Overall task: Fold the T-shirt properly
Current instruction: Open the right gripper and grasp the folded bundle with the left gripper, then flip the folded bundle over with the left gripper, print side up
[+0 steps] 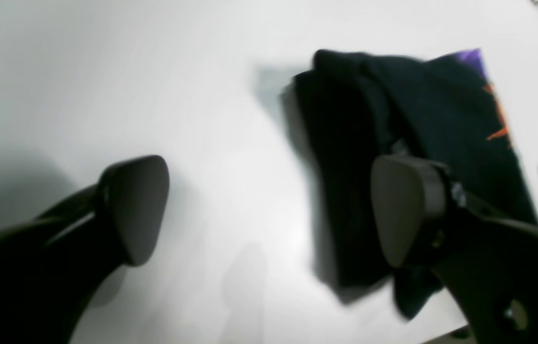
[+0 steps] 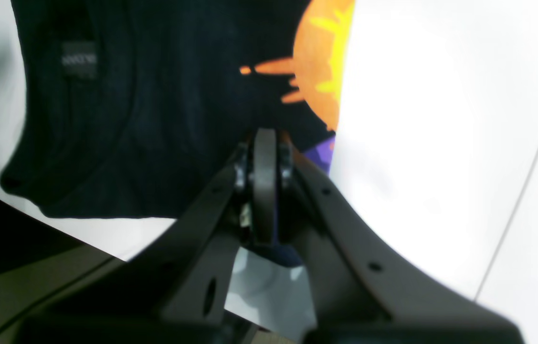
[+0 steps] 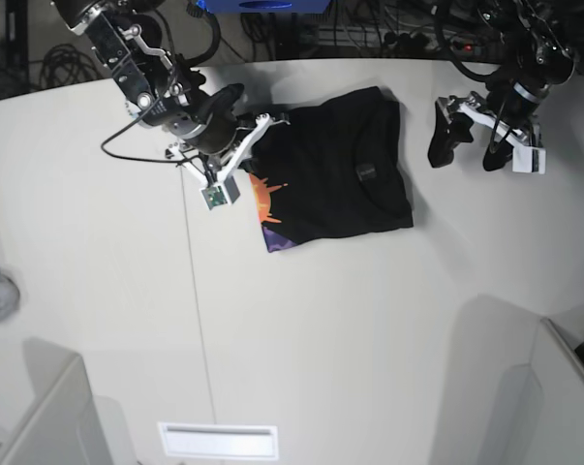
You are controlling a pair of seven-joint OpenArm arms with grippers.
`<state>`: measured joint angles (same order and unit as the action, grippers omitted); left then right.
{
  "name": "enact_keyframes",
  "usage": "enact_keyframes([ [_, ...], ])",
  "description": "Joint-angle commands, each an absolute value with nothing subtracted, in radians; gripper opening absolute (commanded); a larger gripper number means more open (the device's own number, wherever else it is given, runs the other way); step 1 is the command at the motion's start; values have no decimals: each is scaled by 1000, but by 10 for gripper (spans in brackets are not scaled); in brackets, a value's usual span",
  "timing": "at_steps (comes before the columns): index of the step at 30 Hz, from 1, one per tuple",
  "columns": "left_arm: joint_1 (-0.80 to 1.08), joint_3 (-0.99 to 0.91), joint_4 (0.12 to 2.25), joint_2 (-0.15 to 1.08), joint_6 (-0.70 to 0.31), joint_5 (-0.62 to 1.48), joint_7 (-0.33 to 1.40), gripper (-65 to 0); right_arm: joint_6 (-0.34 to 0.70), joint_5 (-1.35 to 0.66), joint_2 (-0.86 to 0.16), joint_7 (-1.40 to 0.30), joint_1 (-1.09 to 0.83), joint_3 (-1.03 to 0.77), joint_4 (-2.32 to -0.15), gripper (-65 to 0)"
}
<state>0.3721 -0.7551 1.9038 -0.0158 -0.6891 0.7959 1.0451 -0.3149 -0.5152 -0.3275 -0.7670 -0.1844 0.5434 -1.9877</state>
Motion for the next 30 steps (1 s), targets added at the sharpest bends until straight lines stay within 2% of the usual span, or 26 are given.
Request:
enact_keyframes([
  [1, 369, -742, 1910, -12, -698, 816, 1036, 0, -308, -516, -329, -746, -177, 538, -2005, -650],
  [7, 361, -601, 1834, -15, -698, 816, 1029, 0, -308, -516, -351, -746, -182, 536, -2005, -650],
  [15, 268, -579, 1629, -13, -698, 816, 1027, 0, -308, -516, -351, -746, -183, 536, -2005, -650],
  [22, 246, -513, 1558, -7, -698, 814, 1027, 0, -308, -516, -351, -746, -183, 536, -2005, -650],
  [23, 245, -504, 1549, -5, -698, 814, 1027, -53, -308, -516, -351, -746, -183, 536, -2005, -650],
  [28, 226, -498, 1540, -7, -698, 676, 1027, -451, -308, -516, -351, -746, -183, 535, -2005, -650],
  [30, 216, -498, 1535, -10, -698, 608, 1029, -591, -308, -516, -351, -746, -183, 533, -2005, -650],
])
